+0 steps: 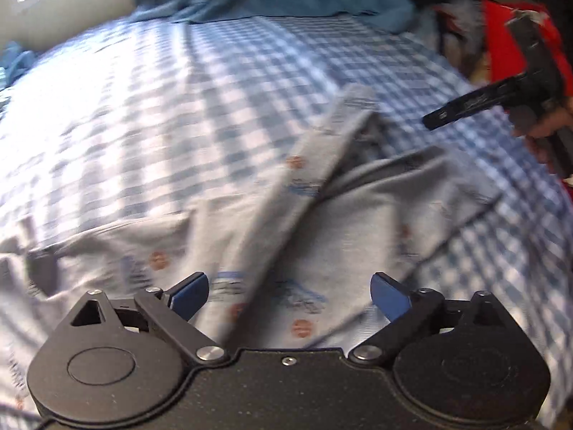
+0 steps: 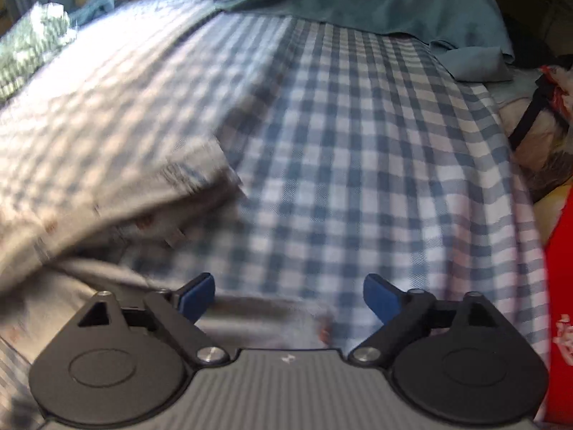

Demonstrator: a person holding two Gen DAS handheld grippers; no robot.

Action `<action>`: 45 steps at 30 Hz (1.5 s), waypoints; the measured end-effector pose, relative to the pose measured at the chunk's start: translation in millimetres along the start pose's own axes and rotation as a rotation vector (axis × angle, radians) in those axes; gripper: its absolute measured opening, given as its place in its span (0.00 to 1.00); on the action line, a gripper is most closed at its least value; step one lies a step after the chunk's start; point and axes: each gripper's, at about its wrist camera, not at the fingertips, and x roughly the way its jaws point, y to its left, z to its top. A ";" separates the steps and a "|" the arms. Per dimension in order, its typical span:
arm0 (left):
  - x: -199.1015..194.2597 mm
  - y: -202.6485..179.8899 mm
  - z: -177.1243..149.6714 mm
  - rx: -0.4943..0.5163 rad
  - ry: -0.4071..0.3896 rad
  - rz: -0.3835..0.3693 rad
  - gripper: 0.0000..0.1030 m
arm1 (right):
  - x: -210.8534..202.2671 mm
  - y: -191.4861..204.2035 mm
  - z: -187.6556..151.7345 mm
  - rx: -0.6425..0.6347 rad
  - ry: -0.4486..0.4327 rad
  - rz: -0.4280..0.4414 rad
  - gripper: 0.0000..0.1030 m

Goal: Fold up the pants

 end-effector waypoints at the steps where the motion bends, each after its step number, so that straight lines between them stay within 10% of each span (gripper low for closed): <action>1: 2.4 3.3 -1.9 0.003 0.012 0.027 0.95 | 1.5 1.3 7.1 0.056 -0.003 0.055 0.94; 7: 7.9 1.4 -14.9 0.179 0.058 0.122 0.92 | 28.4 4.5 30.7 0.425 0.034 0.290 0.82; 13: 16.9 -16.9 -28.6 0.339 0.090 0.214 0.73 | 47.9 -1.5 38.7 0.606 0.034 0.246 0.61; 16: 19.7 -19.3 -28.6 0.345 0.096 0.254 0.46 | 54.3 -6.2 39.8 0.659 0.045 0.214 0.43; 18: 21.7 -15.2 -27.1 0.325 0.111 0.267 0.02 | 55.2 -7.8 41.4 0.675 0.041 0.206 0.20; 27: -15.2 15.9 -8.3 0.150 -0.004 0.209 0.00 | 5.6 6.2 71.7 0.537 -0.115 0.240 0.01; 35: -52.9 -1.7 -17.7 0.291 -0.139 0.127 0.00 | -88.1 -14.6 48.3 0.444 -0.339 0.252 0.01; 45: -1.1 -23.8 -54.9 0.432 0.016 0.097 0.00 | -45.7 -50.3 -88.3 0.591 -0.086 0.074 0.01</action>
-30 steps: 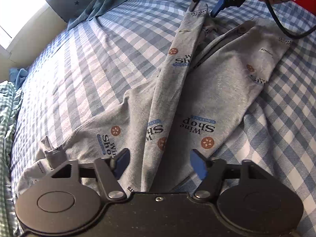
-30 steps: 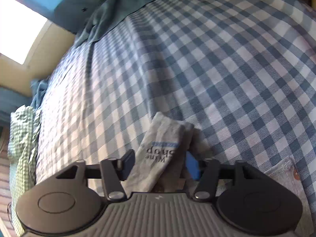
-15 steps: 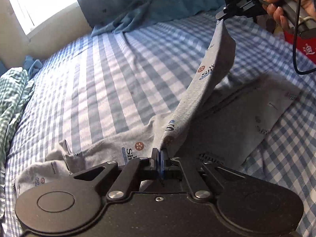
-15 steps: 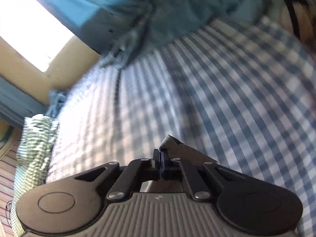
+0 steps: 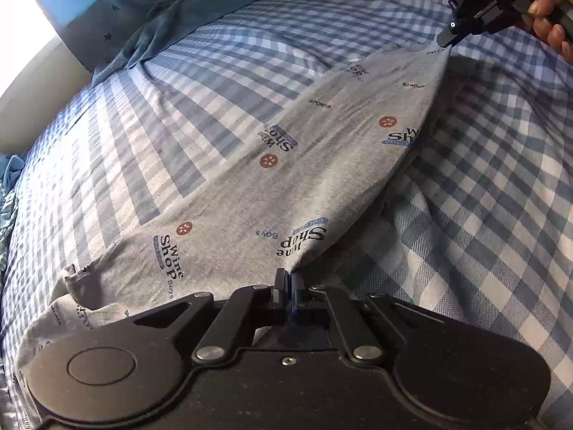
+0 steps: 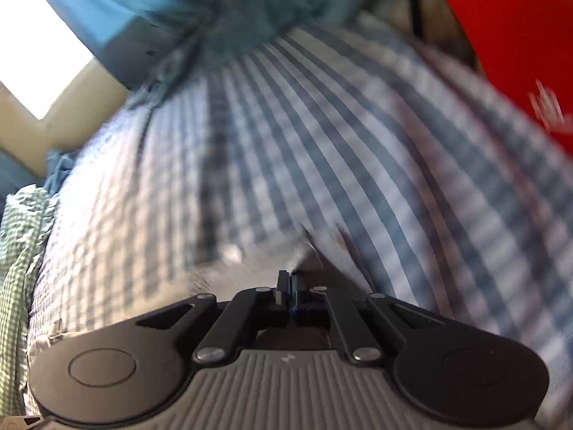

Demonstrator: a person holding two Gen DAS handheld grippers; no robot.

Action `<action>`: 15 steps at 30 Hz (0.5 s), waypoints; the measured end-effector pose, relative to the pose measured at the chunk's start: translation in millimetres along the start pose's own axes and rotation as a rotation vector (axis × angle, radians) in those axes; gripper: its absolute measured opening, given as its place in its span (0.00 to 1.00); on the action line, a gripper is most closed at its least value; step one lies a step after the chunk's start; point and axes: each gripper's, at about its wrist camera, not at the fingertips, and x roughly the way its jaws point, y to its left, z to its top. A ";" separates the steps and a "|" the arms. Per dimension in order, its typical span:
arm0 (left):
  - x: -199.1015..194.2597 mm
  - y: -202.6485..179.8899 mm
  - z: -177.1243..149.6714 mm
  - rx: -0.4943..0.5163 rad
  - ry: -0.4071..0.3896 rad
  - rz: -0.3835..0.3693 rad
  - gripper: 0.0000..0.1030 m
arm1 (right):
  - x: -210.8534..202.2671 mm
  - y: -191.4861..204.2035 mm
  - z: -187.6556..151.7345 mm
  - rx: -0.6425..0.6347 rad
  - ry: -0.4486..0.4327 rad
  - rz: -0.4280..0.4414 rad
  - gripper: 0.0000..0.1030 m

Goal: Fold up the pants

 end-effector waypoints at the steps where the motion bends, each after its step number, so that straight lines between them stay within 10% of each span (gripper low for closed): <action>1: 0.3 -0.1 0.3 0.006 0.003 -0.001 0.00 | 1.6 -6.3 -6.6 0.012 0.006 -0.007 0.01; 15: 0.3 -17.0 15.9 0.051 0.000 -0.013 0.00 | -16.8 -10.9 -8.7 -0.060 -0.080 -0.092 0.00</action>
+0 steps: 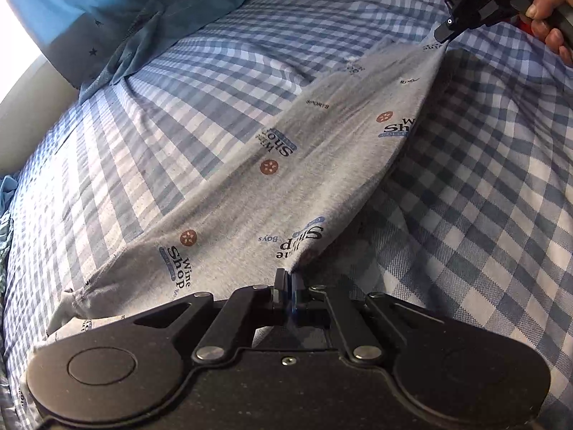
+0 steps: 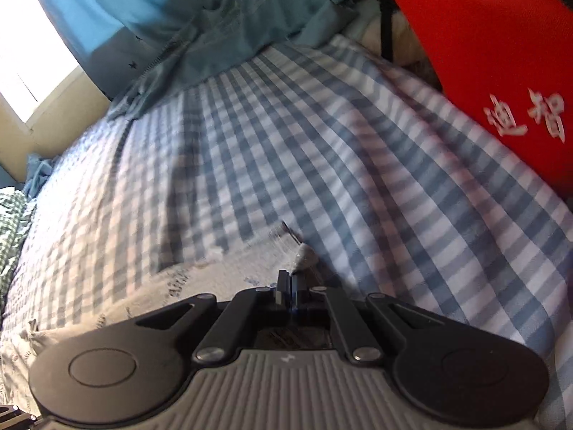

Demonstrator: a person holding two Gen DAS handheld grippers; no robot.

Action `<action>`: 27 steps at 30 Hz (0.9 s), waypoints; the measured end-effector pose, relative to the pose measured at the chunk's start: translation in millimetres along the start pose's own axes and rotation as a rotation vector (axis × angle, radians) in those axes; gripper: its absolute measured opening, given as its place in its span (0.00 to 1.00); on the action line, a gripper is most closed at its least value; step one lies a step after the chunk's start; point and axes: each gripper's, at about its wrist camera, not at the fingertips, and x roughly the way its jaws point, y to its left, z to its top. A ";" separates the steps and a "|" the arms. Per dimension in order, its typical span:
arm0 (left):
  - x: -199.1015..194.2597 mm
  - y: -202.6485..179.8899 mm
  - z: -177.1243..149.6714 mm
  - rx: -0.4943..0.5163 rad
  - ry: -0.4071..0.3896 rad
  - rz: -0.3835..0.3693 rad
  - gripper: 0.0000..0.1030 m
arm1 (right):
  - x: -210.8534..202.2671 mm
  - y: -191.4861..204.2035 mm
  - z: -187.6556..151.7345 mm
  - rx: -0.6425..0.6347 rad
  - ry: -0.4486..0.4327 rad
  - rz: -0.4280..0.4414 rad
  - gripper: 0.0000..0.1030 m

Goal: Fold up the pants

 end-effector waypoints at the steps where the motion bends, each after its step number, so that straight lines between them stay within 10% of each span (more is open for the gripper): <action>1: 4.0 -1.2 -1.9 0.004 0.011 -0.005 0.01 | 4.0 -1.0 -4.0 -0.008 0.020 -0.012 0.00; 7: 1.9 9.7 -10.1 -0.088 0.018 -0.052 0.32 | 11.9 1.1 -10.3 -0.069 0.075 -0.047 0.07; 15: -20.7 32.4 -21.8 -0.280 -0.022 0.000 0.87 | 9.2 33.1 10.7 -0.219 0.040 -0.101 0.67; 21: -45.0 79.1 -63.3 -0.521 -0.009 0.111 0.96 | 7.2 75.4 -9.9 -0.288 0.081 -0.053 0.95; 27: -71.5 137.3 -136.8 -0.695 0.053 0.276 0.96 | -2.2 141.2 -68.7 -0.407 0.136 0.043 1.00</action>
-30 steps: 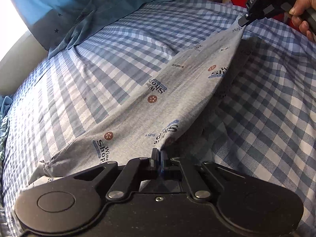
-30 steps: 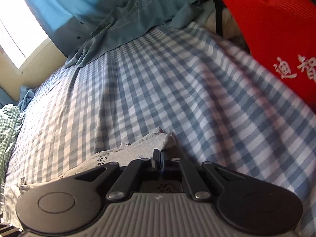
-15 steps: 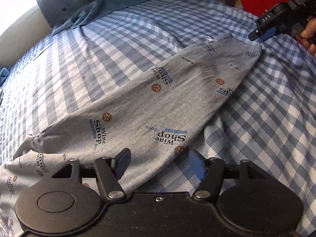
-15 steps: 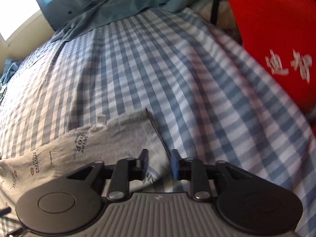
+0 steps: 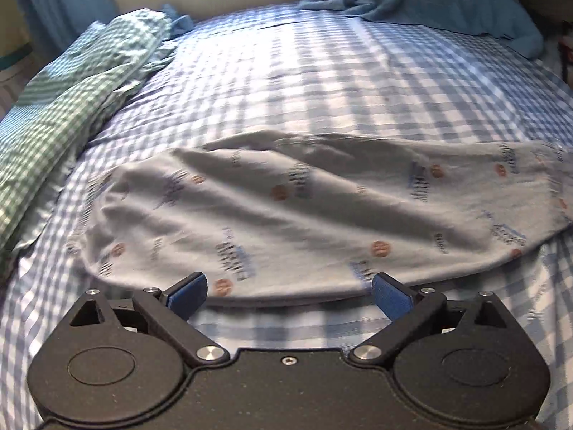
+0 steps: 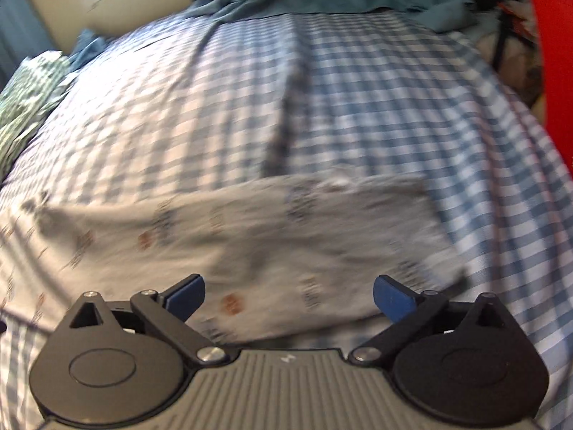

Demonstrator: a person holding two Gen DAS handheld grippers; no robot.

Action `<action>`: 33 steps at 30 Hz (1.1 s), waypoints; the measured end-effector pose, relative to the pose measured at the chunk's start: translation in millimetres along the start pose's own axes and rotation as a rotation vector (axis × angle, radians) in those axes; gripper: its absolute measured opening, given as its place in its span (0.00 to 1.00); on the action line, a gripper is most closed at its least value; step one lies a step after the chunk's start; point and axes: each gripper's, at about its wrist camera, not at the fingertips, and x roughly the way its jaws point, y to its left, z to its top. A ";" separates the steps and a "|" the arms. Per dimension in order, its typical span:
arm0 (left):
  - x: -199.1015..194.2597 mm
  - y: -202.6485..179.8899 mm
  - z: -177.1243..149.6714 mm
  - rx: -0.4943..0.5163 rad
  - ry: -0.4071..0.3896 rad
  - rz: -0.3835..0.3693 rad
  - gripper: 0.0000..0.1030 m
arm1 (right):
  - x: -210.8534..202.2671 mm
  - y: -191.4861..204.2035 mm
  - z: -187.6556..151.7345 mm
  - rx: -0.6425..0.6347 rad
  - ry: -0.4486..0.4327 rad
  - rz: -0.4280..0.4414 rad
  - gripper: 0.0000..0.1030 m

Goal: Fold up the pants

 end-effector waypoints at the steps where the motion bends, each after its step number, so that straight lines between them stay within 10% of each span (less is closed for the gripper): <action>1: -0.2 22.7 -4.1 -0.035 0.005 0.030 0.96 | 0.4 15.1 -3.8 -0.016 0.002 0.015 1.00; 9: 12.9 169.9 -19.9 -0.243 0.020 0.164 0.96 | 6.5 130.4 -27.2 -0.070 0.057 0.092 1.00; 19: 79.1 295.1 -1.9 -0.551 0.016 -0.024 0.66 | 3.1 254.9 -44.2 -0.072 0.061 0.099 1.00; 22: 99.0 307.0 3.5 -0.560 0.051 -0.059 0.64 | 6.7 277.6 -44.6 -0.052 0.062 0.120 1.00; 26: 114.0 312.1 9.9 -0.546 0.077 -0.131 0.17 | 14.0 299.5 -44.5 -0.069 0.072 0.115 1.00; 33: 88.4 290.7 23.3 -0.295 -0.096 -0.083 0.07 | 14.0 312.1 -38.3 -0.068 0.056 0.097 1.00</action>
